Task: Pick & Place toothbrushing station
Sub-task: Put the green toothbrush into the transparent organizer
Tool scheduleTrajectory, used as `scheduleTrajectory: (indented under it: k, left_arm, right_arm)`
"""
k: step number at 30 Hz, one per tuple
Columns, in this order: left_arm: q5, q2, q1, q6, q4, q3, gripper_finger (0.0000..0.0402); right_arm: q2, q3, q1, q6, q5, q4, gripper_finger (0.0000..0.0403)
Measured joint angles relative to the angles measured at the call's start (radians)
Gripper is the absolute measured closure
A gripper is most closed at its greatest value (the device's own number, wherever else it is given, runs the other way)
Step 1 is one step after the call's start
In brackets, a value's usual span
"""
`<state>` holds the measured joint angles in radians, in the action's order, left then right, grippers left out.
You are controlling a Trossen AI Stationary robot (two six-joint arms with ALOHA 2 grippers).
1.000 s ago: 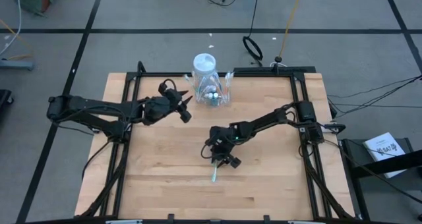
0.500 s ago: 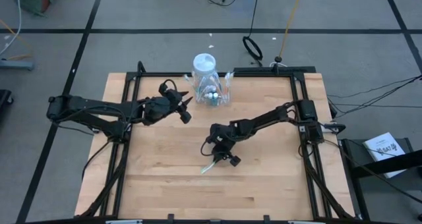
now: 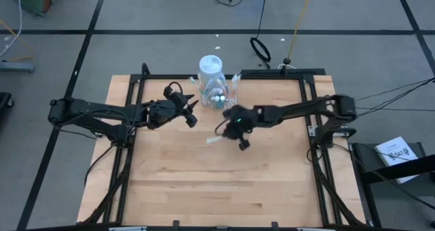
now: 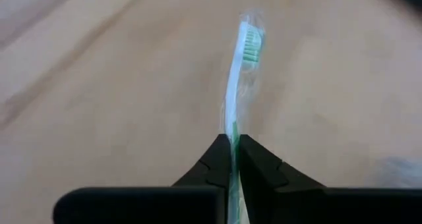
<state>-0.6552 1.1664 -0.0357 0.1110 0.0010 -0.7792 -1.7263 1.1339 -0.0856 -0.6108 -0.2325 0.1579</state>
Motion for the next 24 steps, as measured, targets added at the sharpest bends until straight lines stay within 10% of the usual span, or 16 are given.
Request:
scheduleTrajectory:
  k: [6, 15, 24]
  left_arm:
    - [0.0, 0.0, 0.0, -0.001, 0.007, 0.0, 0.0263]
    - [-0.017, 0.0, -0.01, -0.004, 0.03, 0.0, 0.0263]
    - [-0.026, 0.0, -0.018, -0.011, 0.027, 0.0, 0.0263]
  right_arm:
    - [0.18, -0.209, -0.088, 0.069, 0.044, -0.45, 0.0393]
    - [0.124, -0.527, -0.226, 0.38, 0.237, -1.593, 0.0395]
    - [-0.073, -0.431, -0.294, 0.555, 0.264, -1.654, 0.0395]
